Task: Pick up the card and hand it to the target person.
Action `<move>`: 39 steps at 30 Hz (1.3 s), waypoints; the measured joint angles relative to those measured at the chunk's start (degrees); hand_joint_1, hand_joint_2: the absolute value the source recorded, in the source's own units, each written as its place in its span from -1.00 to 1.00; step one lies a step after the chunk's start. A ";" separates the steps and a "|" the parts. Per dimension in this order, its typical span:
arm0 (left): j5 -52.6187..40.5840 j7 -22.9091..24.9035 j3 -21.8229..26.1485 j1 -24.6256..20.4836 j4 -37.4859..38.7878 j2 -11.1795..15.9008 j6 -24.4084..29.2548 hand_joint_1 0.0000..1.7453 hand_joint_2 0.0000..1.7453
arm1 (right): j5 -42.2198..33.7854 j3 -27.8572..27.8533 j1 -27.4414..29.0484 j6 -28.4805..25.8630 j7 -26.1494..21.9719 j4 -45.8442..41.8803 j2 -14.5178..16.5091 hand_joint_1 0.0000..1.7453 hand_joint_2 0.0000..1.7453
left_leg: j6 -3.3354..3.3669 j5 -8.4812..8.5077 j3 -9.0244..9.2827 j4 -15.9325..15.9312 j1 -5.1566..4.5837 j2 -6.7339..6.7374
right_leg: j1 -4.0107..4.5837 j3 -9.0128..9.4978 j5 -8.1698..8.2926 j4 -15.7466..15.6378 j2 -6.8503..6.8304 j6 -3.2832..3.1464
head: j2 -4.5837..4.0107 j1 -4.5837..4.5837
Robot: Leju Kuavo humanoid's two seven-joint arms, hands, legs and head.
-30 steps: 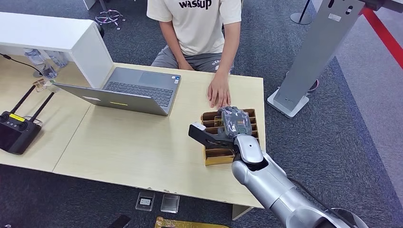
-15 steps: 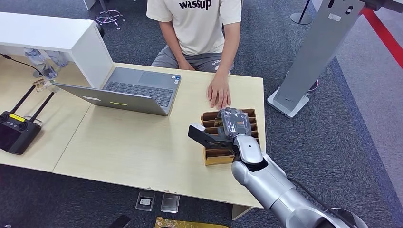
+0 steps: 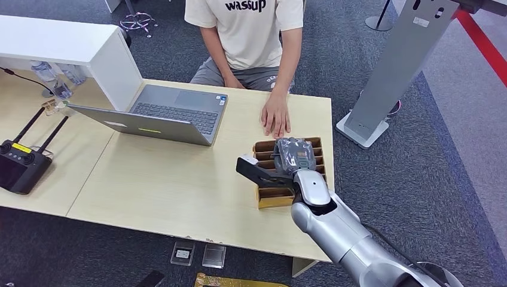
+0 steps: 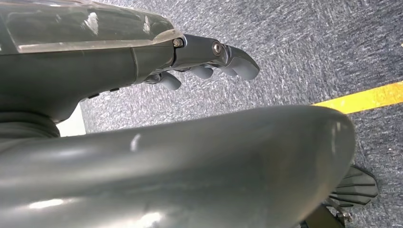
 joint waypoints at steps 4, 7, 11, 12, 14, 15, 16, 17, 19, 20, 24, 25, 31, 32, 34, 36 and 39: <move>-0.01 -0.62 -0.02 0.01 0.00 0.00 -0.60 -1.00 1.00 | -0.26 0.00 -0.12 0.00 0.02 0.00 -0.01 0.96 1.00 | 0.00 0.00 0.00 0.00 0.00 0.00 | 0.00 0.00 0.00 0.00 0.00 0.00 | 0.00 0.01; -0.27 -1.23 -0.07 0.01 0.00 0.00 -1.22 -1.00 1.00 | -0.37 0.00 -0.16 0.02 0.05 -0.01 -0.02 0.96 1.00 | 0.00 0.00 0.00 0.00 0.00 0.00 | 0.00 0.00 0.00 0.00 0.00 0.00 | 0.00 0.02; -0.53 -1.49 -0.13 0.01 0.00 0.01 -1.19 -1.00 1.00 | -0.37 0.00 -0.16 0.04 0.07 -0.02 -0.02 0.96 1.00 | 0.00 0.00 0.01 0.00 0.00 0.00 | 0.00 0.00 0.00 0.00 0.00 0.00 | 0.00 0.00; -0.49 -1.56 -0.13 0.01 0.00 0.01 -1.07 -1.00 1.00 | -0.38 0.00 -0.16 0.04 0.07 -0.02 -0.02 0.96 1.00 | 0.00 0.00 0.00 0.00 0.00 0.00 | 0.00 0.00 0.00 0.00 0.00 0.00 | 0.00 0.00; -0.33 -1.60 -0.13 0.01 0.00 0.01 -0.86 -1.00 1.00 | -0.45 0.00 -0.16 0.04 0.08 -0.05 -0.02 0.96 1.00 | 0.00 0.00 0.00 0.00 0.00 0.00 | 0.00 0.00 0.00 0.00 0.00 0.00 | 0.00 0.01; -0.22 -1.60 -0.13 0.02 0.00 0.02 -0.80 -1.00 1.00 | -0.51 -0.01 -0.17 0.04 0.11 -0.09 -0.02 0.96 1.00 | 0.00 0.00 0.00 0.00 0.00 0.00 | 0.00 0.00 0.00 0.00 0.00 0.00 | 0.00 0.01; -0.13 -1.59 -0.13 0.02 0.00 0.02 -0.75 -1.00 1.00 | -0.58 -0.02 -0.19 0.06 0.20 -0.21 -0.05 0.96 1.00 | 0.00 0.00 0.00 0.00 0.00 0.00 | 0.00 0.00 0.00 0.00 0.00 0.00 | 0.00 0.01; -0.04 -1.58 -0.13 0.04 0.00 0.02 -0.70 -1.00 1.00 | -0.67 -0.04 -0.21 0.09 0.35 -0.44 -0.10 0.96 1.00 | 0.00 0.00 0.00 0.00 0.00 0.00 | 0.00 0.00 0.00 0.00 0.00 0.00 | 0.00 0.01; 0.14 -1.56 -0.13 0.11 0.00 0.02 -0.54 -1.00 1.00 | -0.86 -0.16 -0.26 0.21 0.91 -1.36 -0.30 0.96 1.00 | 0.00 0.00 0.00 0.00 0.00 0.00 | 0.00 -0.01 0.00 0.00 0.00 0.00 | 0.00 0.01; 0.23 -1.56 -0.13 0.17 0.00 0.02 -0.46 -1.00 1.00 | -0.92 -0.29 -0.27 0.21 1.30 -2.08 -0.45 0.96 1.00 | 0.00 0.00 0.00 0.00 0.00 0.00 | 0.00 -0.01 0.00 0.00 0.01 0.00 | 0.00 0.01; 0.69 -1.60 -0.10 0.62 0.00 0.05 -0.30 -1.00 1.00 | -0.30 -1.32 -0.31 0.02 3.42 -6.90 -1.67 0.96 1.00 | 0.00 0.00 0.00 0.00 0.00 0.01 | 0.00 -0.03 0.00 0.00 0.01 0.00 | 0.00 -0.01; 0.87 -1.66 -0.10 0.78 0.00 0.05 -0.28 -1.00 1.00 | 0.09 -1.71 -0.31 0.02 3.95 -8.67 -2.11 0.96 1.00 | 0.00 0.00 0.00 0.00 0.00 0.01 | 0.00 -0.03 0.00 0.00 0.01 0.00 | 0.00 -0.01; 1.59 -2.27 -0.10 1.56 0.00 0.10 -0.25 -1.00 1.00 | 3.26 -3.99 -0.03 -0.41 5.00 -20.49 -4.95 0.96 1.00 | 0.00 0.00 0.02 0.01 0.00 0.02 | 0.00 -0.04 0.00 -0.01 0.03 0.00 | 0.00 0.01; 1.64 -2.39 -0.10 1.60 0.00 0.11 -0.25 -1.00 1.00 | 3.80 -4.23 0.12 -0.48 4.86 -22.40 -5.37 0.96 1.00 | 0.00 0.00 0.01 0.01 0.00 0.02 | 0.00 -0.04 0.00 -0.01 0.03 0.00 | 0.00 0.01; 1.69 -2.55 -0.10 1.60 0.00 0.11 -0.26 -1.00 1.00 | 4.62 -4.42 0.39 -0.56 4.37 -25.42 -6.01 0.96 1.00 | 0.00 0.00 0.01 0.01 0.00 0.02 | 0.00 -0.03 0.00 0.00 0.03 0.00 | 0.00 0.01; 1.61 -2.57 -0.10 1.53 0.00 0.11 -0.31 -1.00 1.00 | 5.27 -4.41 0.77 -0.95 3.17 -27.51 -6.37 0.96 1.00 | 0.00 0.00 0.01 0.01 0.00 0.03 | 0.00 -0.03 0.00 0.00 0.04 0.00 | 0.00 -0.01; 1.26 -2.46 -0.11 1.31 0.00 0.11 -0.58 -1.00 1.00 | 5.46 -4.33 1.24 -2.07 0.91 -28.35 -6.50 0.96 1.00 | 0.00 0.00 0.00 0.00 0.00 0.02 | 0.00 -0.03 0.00 0.00 0.03 0.00 | 0.00 -0.03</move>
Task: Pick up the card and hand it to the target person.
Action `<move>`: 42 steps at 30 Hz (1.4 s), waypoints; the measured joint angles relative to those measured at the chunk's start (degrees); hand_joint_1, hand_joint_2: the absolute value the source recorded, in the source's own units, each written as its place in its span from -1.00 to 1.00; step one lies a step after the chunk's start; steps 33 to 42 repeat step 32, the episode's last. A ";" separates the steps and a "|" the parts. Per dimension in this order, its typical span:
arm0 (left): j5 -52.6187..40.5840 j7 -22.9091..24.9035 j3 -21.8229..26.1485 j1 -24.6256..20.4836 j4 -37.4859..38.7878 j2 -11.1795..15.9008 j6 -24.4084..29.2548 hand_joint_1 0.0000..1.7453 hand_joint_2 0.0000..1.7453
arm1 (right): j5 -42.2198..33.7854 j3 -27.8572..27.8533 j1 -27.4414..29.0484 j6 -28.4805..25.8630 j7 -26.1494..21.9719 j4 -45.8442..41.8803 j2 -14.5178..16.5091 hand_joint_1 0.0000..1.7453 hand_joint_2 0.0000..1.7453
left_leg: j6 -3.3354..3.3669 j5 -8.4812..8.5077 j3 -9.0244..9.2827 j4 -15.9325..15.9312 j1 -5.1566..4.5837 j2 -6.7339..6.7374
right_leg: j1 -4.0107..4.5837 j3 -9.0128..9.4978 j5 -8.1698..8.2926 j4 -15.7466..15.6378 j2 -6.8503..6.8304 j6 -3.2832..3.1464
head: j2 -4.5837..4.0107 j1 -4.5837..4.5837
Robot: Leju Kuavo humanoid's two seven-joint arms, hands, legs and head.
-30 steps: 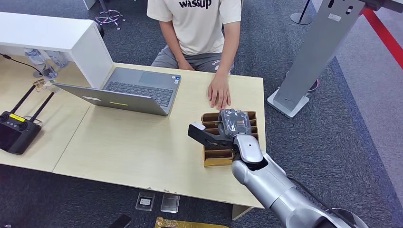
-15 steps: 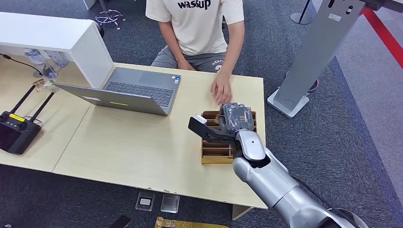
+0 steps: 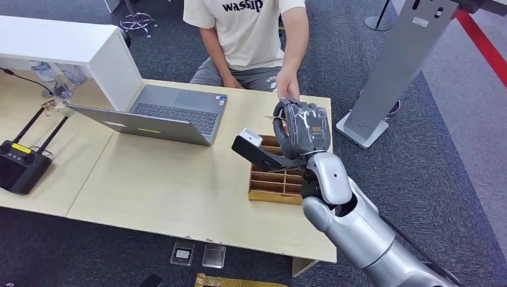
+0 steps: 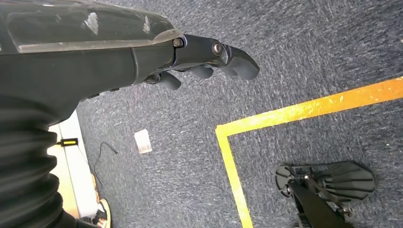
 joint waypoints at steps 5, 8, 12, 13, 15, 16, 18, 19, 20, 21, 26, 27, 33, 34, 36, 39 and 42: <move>-0.26 0.50 -0.03 -0.70 0.00 -0.01 -1.43 -1.00 1.00 | -1.56 0.05 0.02 -4.29 -6.01 3.89 0.41 0.96 1.00 | 0.00 0.00 -0.02 0.00 0.00 -0.02 | 0.00 0.02 0.00 0.01 -0.02 0.00 | 0.00 0.04; -0.29 0.58 -0.14 -1.05 0.00 -0.02 -2.56 -1.00 1.00 | -3.24 -0.01 -0.09 -7.47 -10.79 8.32 1.02 0.96 1.00 | 0.00 0.00 -0.02 0.00 0.00 -0.02 | 0.00 0.02 0.00 0.01 -0.03 0.00 | 0.00 0.04; -0.31 0.62 -0.31 -1.37 0.00 -0.04 -4.09 -1.00 1.00 | -6.86 -0.46 -0.25 -11.97 -17.82 15.64 1.97 -0.02 1.00 | 0.00 0.00 -0.03 0.00 0.00 -0.03 | 0.00 0.02 0.00 0.01 -0.06 0.00 | 0.00 0.04; -0.31 0.62 -0.33 -1.41 0.00 -0.06 -4.35 -1.00 1.00 | -7.58 -0.62 -0.27 -12.70 -19.00 17.22 2.20 -0.50 1.00 | 0.00 0.00 -0.04 0.00 0.00 -0.03 | 0.00 0.02 0.00 0.01 -0.05 0.00 | 0.00 0.03; -0.48 0.62 -0.44 -1.51 0.00 -0.08 -4.73 -1.00 1.00 | -8.67 -0.94 -0.28 -13.67 -20.53 19.99 2.63 -1.00 1.00 | 0.00 0.00 -0.04 0.00 0.00 -0.03 | 0.00 0.01 0.00 0.01 -0.05 0.00 | 0.00 0.02; -0.62 0.61 -0.56 -1.55 0.00 -0.09 -4.83 -1.00 0.50 | -9.15 -1.09 -0.28 -13.95 -21.01 21.15 2.85 -1.00 1.00 | 0.00 0.00 -0.03 0.00 0.00 -0.03 | 0.00 0.01 0.00 0.01 -0.05 0.00 | 0.00 0.02; -0.79 0.41 -0.77 -1.60 0.00 -0.09 -4.85 -1.00 -0.50 | -10.41 -1.31 -0.26 -14.33 -21.79 22.98 3.18 -1.00 1.00 | 0.00 0.00 -0.03 0.00 0.00 -0.03 | 0.00 0.00 0.00 0.01 -0.05 0.00 | 0.00 0.02; -0.67 0.27 -0.83 -1.61 0.00 -0.09 -4.72 -1.00 -1.00 | -11.19 -1.42 -0.25 -14.51 -22.17 23.67 3.31 -1.00 1.00 | 0.00 0.00 -0.03 0.00 0.00 -0.02 | 0.00 0.00 0.00 0.01 -0.05 0.00 | 0.00 0.01; -0.48 0.15 -0.84 -1.61 0.00 -0.09 -4.47 -1.00 -1.00 | -12.23 -1.56 -0.22 -14.69 -22.63 24.25 3.43 -1.00 1.00 | 0.00 0.00 -0.03 0.00 0.00 -0.02 | 0.00 0.00 0.00 0.01 -0.05 0.00 | 0.00 0.01; -0.24 0.09 -0.84 -1.60 0.00 -0.09 -4.11 -1.00 -1.00 | -13.53 -1.75 -0.16 -14.83 -23.18 24.75 3.51 -1.00 1.00 | 0.00 0.00 -0.02 0.00 0.00 -0.02 | 0.00 0.00 0.00 0.01 -0.05 0.00 | 0.00 0.01; 0.92 -0.03 -0.83 -1.24 0.00 -0.10 -2.37 -1.00 -1.00 | -23.71 -3.72 1.47 -14.95 -26.21 25.08 3.54 -1.00 1.00 | 0.00 0.00 -0.01 0.00 0.00 -0.02 | 0.00 0.00 0.00 0.00 -0.04 0.00 | 0.00 0.03; 1.17 -0.19 -0.83 -1.07 0.00 -0.10 -2.17 -1.00 -1.00 | -25.91 -4.19 2.11 -14.90 -26.49 24.58 3.43 -1.00 1.00 | 0.00 0.00 -0.01 0.00 0.00 -0.02 | 0.00 0.00 0.00 0.00 -0.03 0.00 | 0.00 0.04; 2.12 -0.80 -0.83 -0.11 0.00 -0.09 -1.68 -1.00 -1.00 | -34.76 -6.35 5.69 -14.05 -26.92 20.34 2.15 -1.00 1.00 | 0.00 0.00 -0.01 0.01 0.00 -0.01 | 0.00 -0.03 0.00 -0.01 -0.03 0.00 | 0.00 0.04; 2.12 -0.80 -0.83 -0.11 0.00 -0.09 -1.68 -1.00 -1.00 | -34.76 -6.35 5.69 -14.05 -26.92 20.34 2.15 -1.00 1.00 | 0.00 0.00 -0.01 0.01 0.00 -0.01 | 0.00 -0.03 0.00 -0.01 -0.03 0.00 | 0.00 0.04; 2.12 -0.80 -0.83 -0.11 0.00 -0.09 -1.68 -1.00 -1.00 | -34.76 -6.35 5.69 -14.05 -26.92 20.34 2.15 -1.00 1.00 | 0.00 0.00 -0.01 0.01 0.00 -0.01 | 0.00 -0.03 0.00 -0.01 -0.03 0.00 | 0.00 0.04; 2.12 -0.80 -0.83 -0.11 0.00 -0.09 -1.68 -1.00 -1.00 | -34.76 -6.35 5.69 -14.05 -26.92 20.34 2.15 -1.00 1.00 | 0.00 0.00 -0.01 0.01 0.00 -0.01 | 0.00 -0.03 0.00 -0.01 -0.03 0.00 | 0.00 0.04; 2.12 -0.80 -0.83 -0.11 0.00 -0.09 -1.68 -1.00 -1.00 | -34.76 -6.35 5.69 -14.05 -26.92 20.34 2.15 -1.00 1.00 | 0.00 0.00 -0.01 0.01 0.00 -0.01 | 0.00 -0.03 0.00 -0.01 -0.03 0.00 | 0.00 0.04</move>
